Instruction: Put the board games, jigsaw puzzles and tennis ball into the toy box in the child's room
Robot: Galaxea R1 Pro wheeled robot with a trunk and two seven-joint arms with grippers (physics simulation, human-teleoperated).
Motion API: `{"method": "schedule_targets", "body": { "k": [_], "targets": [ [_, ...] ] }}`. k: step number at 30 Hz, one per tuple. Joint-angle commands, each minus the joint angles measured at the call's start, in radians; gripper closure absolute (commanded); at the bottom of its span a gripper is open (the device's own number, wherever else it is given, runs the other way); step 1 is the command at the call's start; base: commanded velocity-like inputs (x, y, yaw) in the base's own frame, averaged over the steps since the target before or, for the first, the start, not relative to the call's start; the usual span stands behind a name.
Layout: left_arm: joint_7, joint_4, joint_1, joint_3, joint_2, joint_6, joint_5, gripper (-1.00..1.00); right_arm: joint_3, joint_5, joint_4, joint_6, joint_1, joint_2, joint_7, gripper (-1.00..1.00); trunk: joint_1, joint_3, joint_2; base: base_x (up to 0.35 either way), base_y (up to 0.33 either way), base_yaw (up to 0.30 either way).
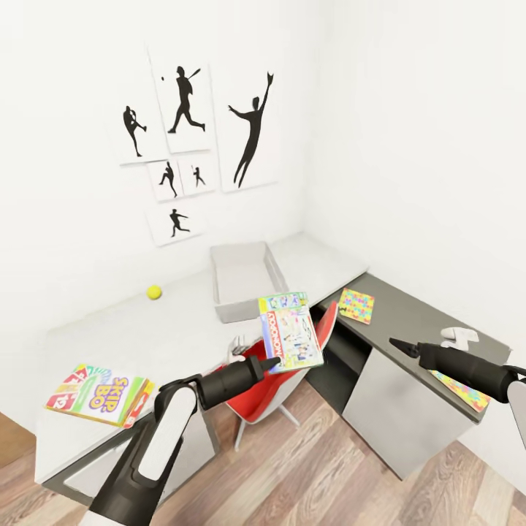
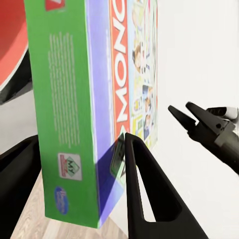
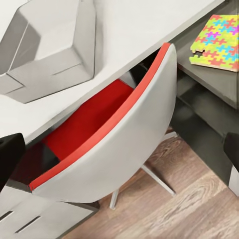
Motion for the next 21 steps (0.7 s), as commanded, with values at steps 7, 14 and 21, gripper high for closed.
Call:
{"method": "schedule_targets", "body": {
  "k": [7, 14, 21],
  "targets": [
    [-0.009, 0.0, -0.001, -0.03, 0.001, -0.008, -0.004, 1.0, -0.001, 0.002, 0.0, 0.007, -0.002, 0.0, 0.007, -1.0, 0.001, -0.002, -0.002, 0.121, -0.096, 0.003],
    [-0.01, 0.0, -0.001, -0.035, 0.001, -0.01, -0.004, 1.0, -0.001, 0.002, 0.0, 0.007, -0.001, 0.0, 0.007, -1.0, 0.001, -0.002, -0.002, 0.032, -0.024, 0.006],
    [-0.012, 0.0, -0.001, -0.037, 0.001, -0.011, -0.003, 1.0, 0.0, 0.001, 0.0, 0.011, -0.003, 0.0, 0.007, -1.0, 0.001, -0.002, -0.002, 0.009, -0.007, 0.161]
  ]
}}
